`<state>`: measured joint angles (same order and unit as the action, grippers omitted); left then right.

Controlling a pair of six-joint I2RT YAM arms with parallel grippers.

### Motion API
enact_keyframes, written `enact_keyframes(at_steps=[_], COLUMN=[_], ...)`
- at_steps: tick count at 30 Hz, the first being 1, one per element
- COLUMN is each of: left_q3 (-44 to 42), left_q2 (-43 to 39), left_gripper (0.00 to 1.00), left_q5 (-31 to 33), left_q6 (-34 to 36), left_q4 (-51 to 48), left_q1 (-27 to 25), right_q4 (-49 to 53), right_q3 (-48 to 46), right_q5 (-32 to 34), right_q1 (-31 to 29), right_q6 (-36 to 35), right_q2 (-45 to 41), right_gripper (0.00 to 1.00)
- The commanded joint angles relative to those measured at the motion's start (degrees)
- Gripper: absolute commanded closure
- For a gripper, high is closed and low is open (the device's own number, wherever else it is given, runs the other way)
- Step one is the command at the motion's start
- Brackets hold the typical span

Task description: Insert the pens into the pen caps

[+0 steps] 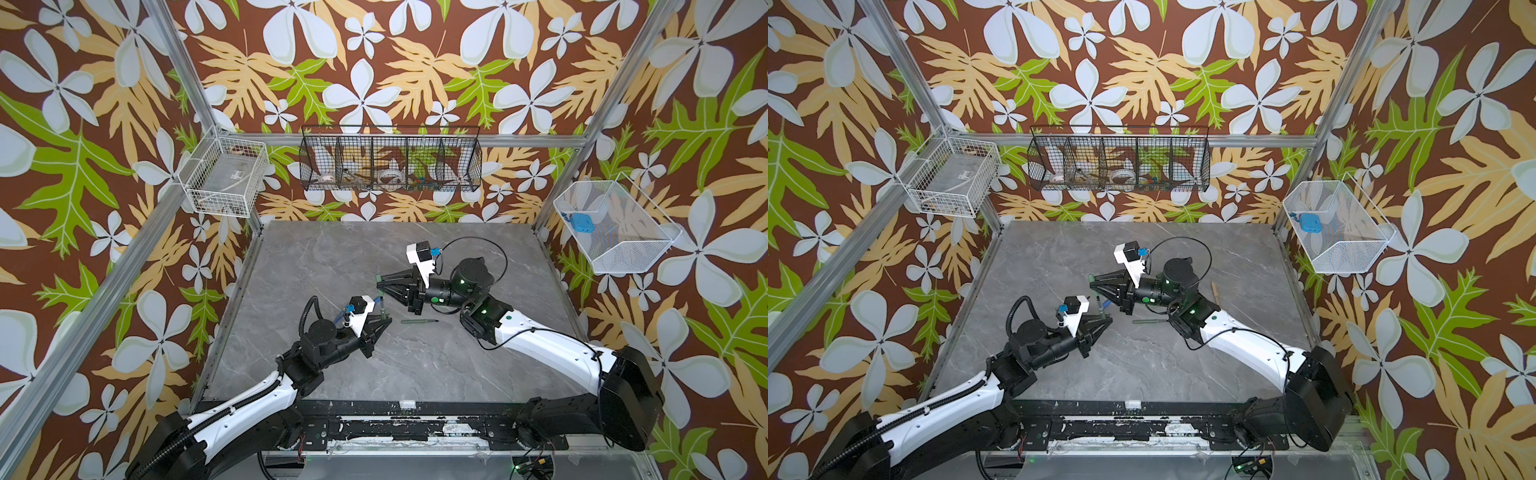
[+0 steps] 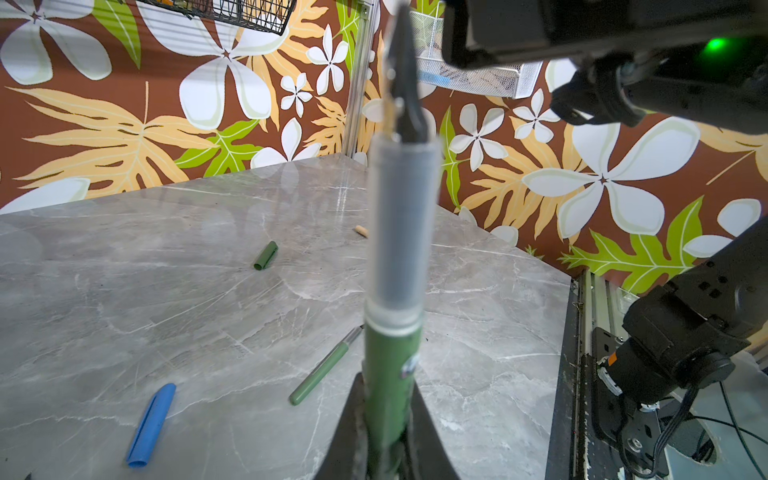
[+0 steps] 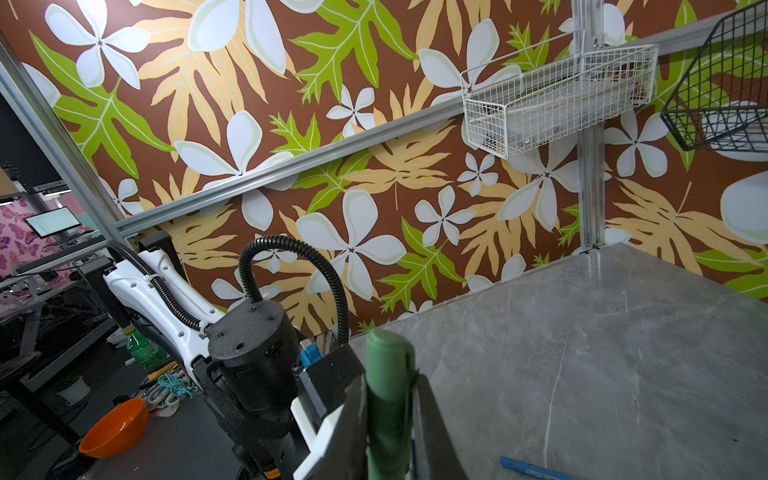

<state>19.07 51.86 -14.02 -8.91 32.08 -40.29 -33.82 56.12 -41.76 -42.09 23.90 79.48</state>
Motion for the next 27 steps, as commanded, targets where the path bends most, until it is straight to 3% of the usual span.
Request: enact_keyframes(at_steps=[1,17,27], left_q3=[0.08,-0.14,0.48], left_q2=[-0.09,-0.51,0.17], left_gripper=[1.00,1.00,1.00], left_q5=[-0.24,0.07,-0.84], left_q6=[0.22,0.26,1.21], left_q4=[2.11,2.16,1.38], left_q1=[-0.05,-0.05,-0.12], right_q4=[-0.96,-1.16,0.10], right_q3=[-0.52,-2.77,0.75], right_q5=[-0.10,1.23,0.61], right_q1=[-0.01,-0.01,-0.01], right_q6=[0.00,-0.04,-1.71], right_q2=[0.49,-0.40,-0.84], right_gripper=[0.86,0.86,0.86])
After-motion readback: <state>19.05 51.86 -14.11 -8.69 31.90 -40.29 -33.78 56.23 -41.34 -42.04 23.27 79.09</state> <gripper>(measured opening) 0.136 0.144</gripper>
